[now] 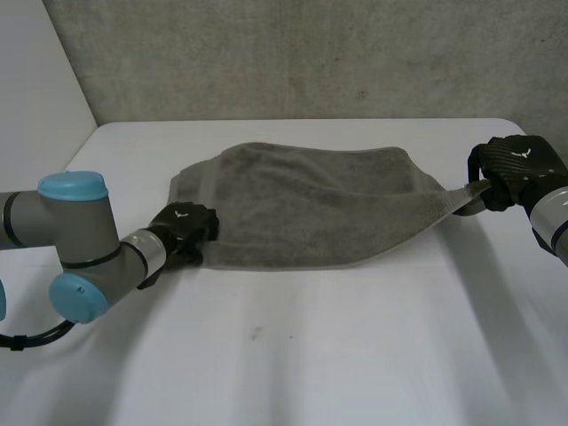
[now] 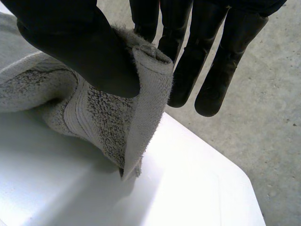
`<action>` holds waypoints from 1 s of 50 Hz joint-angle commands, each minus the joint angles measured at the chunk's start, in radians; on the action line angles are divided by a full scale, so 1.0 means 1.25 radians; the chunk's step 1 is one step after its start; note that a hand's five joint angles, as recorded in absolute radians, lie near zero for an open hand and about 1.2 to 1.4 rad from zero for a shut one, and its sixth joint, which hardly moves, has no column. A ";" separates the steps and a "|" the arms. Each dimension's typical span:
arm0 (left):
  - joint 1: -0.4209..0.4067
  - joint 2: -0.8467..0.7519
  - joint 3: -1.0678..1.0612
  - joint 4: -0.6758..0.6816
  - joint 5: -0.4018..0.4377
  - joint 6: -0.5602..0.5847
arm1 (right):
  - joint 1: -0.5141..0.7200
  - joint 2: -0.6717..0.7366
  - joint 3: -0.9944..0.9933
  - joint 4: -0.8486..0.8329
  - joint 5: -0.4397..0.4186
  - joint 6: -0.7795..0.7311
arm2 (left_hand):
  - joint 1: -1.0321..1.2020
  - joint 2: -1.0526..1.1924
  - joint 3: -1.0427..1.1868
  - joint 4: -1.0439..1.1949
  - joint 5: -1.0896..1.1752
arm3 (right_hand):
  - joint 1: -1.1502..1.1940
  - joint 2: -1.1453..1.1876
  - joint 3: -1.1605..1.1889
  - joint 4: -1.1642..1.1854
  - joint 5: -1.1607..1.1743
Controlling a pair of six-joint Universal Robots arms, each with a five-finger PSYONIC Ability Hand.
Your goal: Fold the towel.
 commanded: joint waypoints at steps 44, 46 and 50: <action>0.039 0.516 -0.376 -0.389 0.005 0.211 | -0.115 -0.244 -0.007 0.611 -0.045 -0.490 | 0.419 0.402 0.402 0.404 0.415 | 0.005 0.147 0.145 0.143 0.151; 0.040 0.516 -0.375 -0.397 0.005 0.216 | -0.114 -0.243 0.000 0.610 -0.053 -0.496 | 0.419 0.402 0.402 0.404 0.415 | 0.005 0.147 0.145 0.143 0.151; 0.048 0.472 -0.343 -0.389 0.006 0.218 | -0.105 -0.195 0.010 0.580 -0.070 -0.497 | 0.419 0.402 0.402 0.404 0.415 | 0.005 0.147 0.145 0.143 0.151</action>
